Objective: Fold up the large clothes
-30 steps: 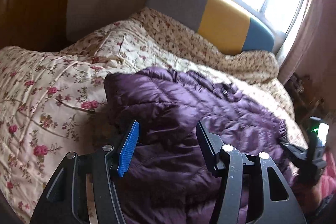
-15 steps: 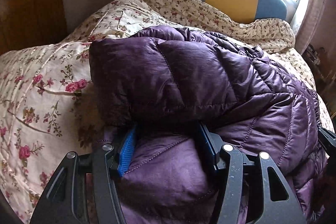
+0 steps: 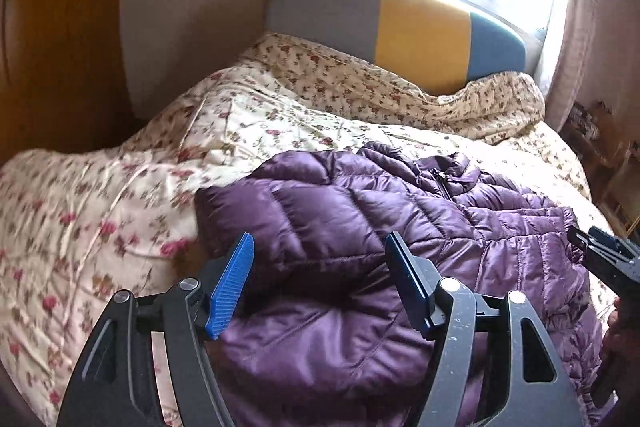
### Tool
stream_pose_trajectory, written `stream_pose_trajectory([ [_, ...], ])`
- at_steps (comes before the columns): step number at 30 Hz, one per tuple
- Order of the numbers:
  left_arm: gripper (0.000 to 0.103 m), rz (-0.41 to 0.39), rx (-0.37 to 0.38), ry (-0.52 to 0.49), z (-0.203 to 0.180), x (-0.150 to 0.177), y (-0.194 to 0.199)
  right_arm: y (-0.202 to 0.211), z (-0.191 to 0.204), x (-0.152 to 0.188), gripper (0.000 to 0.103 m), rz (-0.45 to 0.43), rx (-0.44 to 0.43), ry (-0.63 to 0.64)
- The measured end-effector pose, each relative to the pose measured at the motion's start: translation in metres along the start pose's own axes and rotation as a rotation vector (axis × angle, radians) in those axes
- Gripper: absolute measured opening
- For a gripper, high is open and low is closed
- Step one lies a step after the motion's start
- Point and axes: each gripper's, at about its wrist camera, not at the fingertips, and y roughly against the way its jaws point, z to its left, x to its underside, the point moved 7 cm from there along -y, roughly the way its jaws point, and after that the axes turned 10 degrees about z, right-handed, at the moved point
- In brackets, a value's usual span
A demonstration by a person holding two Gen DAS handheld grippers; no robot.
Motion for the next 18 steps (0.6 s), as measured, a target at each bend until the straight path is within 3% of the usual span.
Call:
stream_pose_trajectory([
  [3,0.068,0.030,-0.002,-0.021,-0.008,-0.001,-0.018,-0.007,0.024,-0.002,0.073,-0.002,-0.028,0.046],
  [6,0.068,0.064,-0.013,-0.024,-0.006,0.005,-0.038,-0.027,0.040,0.000,0.075,0.031,-0.029,0.078],
  [18,0.069,0.127,0.032,0.020,0.005,0.026,-0.080,-0.083,0.039,0.025,0.080,0.100,-0.074,0.083],
])
